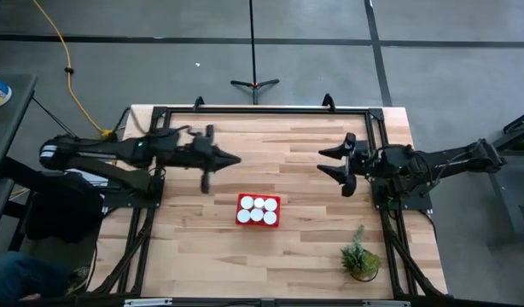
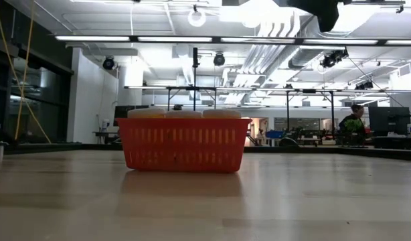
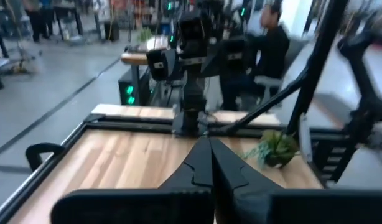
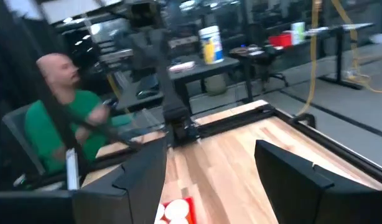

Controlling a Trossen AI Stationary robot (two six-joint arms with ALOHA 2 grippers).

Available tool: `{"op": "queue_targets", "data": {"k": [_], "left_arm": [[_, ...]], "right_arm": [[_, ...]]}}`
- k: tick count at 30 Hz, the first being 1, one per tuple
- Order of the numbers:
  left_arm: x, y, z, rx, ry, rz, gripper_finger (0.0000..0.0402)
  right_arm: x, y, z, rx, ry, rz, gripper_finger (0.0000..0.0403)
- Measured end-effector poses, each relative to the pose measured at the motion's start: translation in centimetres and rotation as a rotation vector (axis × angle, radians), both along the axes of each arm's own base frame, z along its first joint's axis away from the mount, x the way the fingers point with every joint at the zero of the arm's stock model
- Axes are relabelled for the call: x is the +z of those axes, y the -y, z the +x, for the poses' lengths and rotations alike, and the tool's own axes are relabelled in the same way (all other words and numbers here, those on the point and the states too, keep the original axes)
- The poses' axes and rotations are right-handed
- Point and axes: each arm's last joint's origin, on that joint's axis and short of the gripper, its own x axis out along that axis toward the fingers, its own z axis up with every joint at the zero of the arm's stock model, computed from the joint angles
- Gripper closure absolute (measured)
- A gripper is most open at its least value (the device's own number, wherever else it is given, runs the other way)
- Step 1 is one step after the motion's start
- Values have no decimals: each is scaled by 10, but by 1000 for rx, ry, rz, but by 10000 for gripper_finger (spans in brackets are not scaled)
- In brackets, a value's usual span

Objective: Pick and place pill bottles into a basket
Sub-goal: Return to Home Position

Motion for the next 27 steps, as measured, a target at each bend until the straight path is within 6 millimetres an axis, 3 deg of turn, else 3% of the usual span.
{"op": "queue_targets", "data": {"k": [4,9,12,17,21,27], "left_arm": [[-24,0,-33,-27,84,-42,378],[-45,-1,-59,-26,39,-41,360],[-47,-2,-69,-33,19,43,374],[-48,-2,-85,-50,-9,83,379],[-65,-2,-96,-58,-80,89,379],[-115,-2,-107,-62,67,7,379]], "right_arm": [[-9,-3,7,63,-84,-99,167],[-12,-5,20,55,-87,-203,174],[-5,-5,24,31,-4,-226,216],[-7,-4,19,141,-42,-243,376],[-8,-1,9,104,-82,-199,377],[-22,2,-8,61,-53,-209,395]]}}
